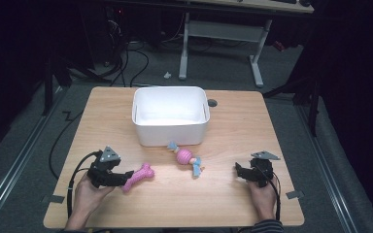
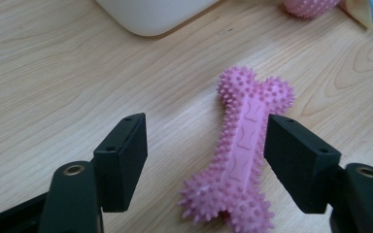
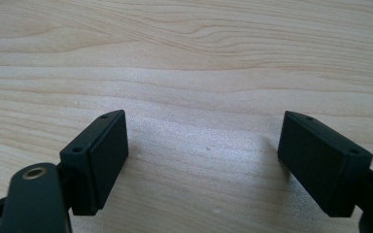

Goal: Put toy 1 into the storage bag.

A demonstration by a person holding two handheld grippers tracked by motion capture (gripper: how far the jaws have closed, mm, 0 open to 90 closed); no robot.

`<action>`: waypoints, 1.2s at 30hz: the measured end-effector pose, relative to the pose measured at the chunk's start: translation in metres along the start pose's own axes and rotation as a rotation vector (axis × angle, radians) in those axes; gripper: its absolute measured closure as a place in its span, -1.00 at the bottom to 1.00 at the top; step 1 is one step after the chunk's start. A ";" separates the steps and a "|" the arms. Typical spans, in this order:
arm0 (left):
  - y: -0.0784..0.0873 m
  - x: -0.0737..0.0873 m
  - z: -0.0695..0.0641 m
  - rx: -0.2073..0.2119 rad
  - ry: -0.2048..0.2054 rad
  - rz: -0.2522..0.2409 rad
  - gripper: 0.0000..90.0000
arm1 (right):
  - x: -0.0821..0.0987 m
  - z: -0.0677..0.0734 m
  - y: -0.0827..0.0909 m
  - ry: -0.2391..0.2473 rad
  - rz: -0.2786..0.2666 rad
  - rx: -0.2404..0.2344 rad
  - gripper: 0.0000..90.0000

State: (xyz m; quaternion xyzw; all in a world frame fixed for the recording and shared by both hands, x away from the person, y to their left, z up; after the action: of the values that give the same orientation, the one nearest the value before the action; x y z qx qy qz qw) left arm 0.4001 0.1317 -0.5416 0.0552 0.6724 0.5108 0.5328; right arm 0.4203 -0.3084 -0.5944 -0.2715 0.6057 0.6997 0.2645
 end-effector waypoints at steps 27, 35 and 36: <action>-0.039 0.003 -0.022 0.092 -0.092 0.143 0.02 | 0.000 0.000 0.000 0.001 0.000 0.000 -0.59; -0.044 0.004 -0.024 0.094 -0.107 0.159 0.13 | 0.000 0.000 0.000 -0.001 0.001 0.000 -0.59; -0.044 0.004 -0.024 0.094 -0.107 0.160 0.14 | 0.000 0.000 0.000 -0.001 0.000 0.000 -0.59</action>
State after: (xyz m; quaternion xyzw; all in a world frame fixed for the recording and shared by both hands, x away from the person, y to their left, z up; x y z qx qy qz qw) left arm 0.4004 0.0984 -0.5796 0.1608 0.6594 0.5160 0.5226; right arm 0.4201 -0.3082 -0.5943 -0.2709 0.6055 0.6999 0.2647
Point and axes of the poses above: each handheld gripper's, and its own axes: y roughly backward along the jaws, x roughly out of its underside, z roughly to its left, the point moved 9 cm from there along -y, roughly forward along the jaws, and after that the axes turned 11 degrees about -y, right-handed, at the moved point
